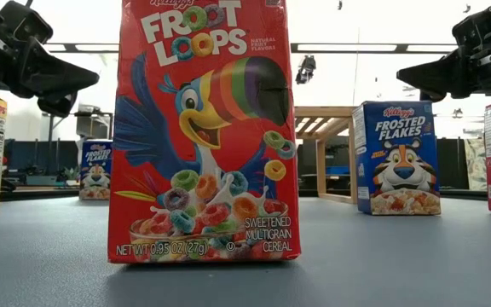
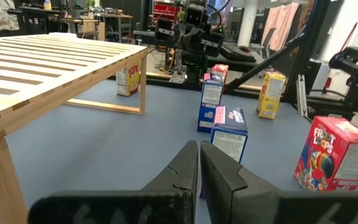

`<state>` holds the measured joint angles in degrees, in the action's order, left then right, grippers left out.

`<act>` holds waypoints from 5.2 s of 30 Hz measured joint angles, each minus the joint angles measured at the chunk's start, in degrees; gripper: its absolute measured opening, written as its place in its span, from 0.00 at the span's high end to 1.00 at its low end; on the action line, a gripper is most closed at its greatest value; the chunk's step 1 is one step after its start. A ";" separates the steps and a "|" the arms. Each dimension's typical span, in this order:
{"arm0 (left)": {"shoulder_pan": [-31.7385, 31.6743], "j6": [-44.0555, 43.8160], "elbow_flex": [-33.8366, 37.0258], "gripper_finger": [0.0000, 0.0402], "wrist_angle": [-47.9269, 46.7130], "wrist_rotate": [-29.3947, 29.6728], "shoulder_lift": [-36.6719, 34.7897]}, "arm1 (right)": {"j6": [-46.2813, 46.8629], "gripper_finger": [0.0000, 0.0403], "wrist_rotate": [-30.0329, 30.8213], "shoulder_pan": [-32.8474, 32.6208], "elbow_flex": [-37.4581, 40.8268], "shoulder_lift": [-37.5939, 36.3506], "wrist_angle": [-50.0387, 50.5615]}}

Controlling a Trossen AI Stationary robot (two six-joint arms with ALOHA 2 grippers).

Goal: Stack cereal on shelf
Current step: Put the middle left yellow cereal box on the shelf

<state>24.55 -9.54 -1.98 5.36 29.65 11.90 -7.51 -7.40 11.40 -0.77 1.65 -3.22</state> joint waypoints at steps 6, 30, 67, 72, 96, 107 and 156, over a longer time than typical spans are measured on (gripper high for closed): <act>-0.01 -0.16 0.00 1.00 0.14 -0.16 0.00 | 0.00 0.97 -0.02 0.00 0.00 0.00 0.00; -0.09 8.05 -16.19 1.00 0.52 6.05 0.58 | 0.00 0.97 -0.01 0.00 0.00 0.00 0.00; 0.01 -32.46 -63.34 0.81 -81.38 -8.26 46.86 | 0.00 0.97 -0.01 0.00 0.00 0.00 0.00; 0.00 -37.78 -57.79 0.58 -81.41 -11.46 46.17 | 0.00 0.97 0.00 0.00 0.01 0.00 0.00; 2.51 -39.08 -54.21 0.32 -76.27 -28.11 51.35 | 0.00 0.97 -0.02 0.00 0.00 0.00 0.00; 8.51 -40.64 -54.21 0.32 -78.07 -28.24 56.11 | 0.00 0.97 0.00 0.00 0.00 0.00 0.00; 20.72 -52.50 -42.32 0.61 -67.79 -18.07 47.67 | 0.00 0.97 0.00 0.00 0.02 0.00 0.00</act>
<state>45.28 -62.04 -44.30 -62.43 11.58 59.57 -7.51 -7.40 11.40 -0.76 1.65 -3.22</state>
